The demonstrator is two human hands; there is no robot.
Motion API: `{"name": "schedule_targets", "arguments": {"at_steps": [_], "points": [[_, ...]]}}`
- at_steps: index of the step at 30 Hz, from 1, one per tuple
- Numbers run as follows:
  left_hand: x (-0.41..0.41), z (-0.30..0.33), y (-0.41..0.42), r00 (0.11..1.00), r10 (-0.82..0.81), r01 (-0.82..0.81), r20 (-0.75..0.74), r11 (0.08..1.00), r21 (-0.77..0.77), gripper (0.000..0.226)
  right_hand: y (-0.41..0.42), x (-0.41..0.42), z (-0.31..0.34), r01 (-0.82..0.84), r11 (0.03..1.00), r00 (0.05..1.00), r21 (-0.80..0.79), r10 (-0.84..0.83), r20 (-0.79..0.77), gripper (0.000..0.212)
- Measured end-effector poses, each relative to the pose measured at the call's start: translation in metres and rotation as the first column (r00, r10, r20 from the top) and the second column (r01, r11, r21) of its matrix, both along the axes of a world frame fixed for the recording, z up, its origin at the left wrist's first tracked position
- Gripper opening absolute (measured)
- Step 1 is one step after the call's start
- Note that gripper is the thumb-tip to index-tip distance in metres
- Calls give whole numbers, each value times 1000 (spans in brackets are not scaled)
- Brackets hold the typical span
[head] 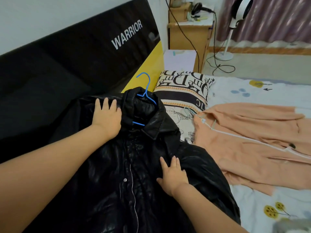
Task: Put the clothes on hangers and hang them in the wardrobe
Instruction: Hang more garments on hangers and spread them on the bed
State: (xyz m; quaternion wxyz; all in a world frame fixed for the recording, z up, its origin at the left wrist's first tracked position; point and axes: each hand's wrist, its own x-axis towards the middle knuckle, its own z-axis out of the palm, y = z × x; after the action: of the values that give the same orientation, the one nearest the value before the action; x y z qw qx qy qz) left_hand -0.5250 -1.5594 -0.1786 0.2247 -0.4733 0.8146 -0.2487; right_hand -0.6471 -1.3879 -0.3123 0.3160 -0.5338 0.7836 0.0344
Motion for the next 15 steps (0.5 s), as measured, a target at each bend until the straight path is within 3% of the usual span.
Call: {"name": "schedule_targets", "arguments": {"at_steps": [2,4,8,10,15], "points": [[-13,13,19,993,-33,42,-109,996,74,34,6,-2,22,-16,1000,998,-3,16,-57,68],[-22,22,42,968,-48,108,-248,966,236,29,17,-4,45,-43,997,996,-68,38,-81,49],[-27,29,95,963,-94,241,-253,723,647,42,51,-6,88,-54,989,999,-134,53,-9,28],[-25,25,121,966,-108,246,-234,651,718,42,75,-9,103,-31,994,1000,-104,31,0,30],[-24,15,177,967,-153,255,-204,590,766,41,150,-21,122,47,998,999,29,-47,1,34]]}}
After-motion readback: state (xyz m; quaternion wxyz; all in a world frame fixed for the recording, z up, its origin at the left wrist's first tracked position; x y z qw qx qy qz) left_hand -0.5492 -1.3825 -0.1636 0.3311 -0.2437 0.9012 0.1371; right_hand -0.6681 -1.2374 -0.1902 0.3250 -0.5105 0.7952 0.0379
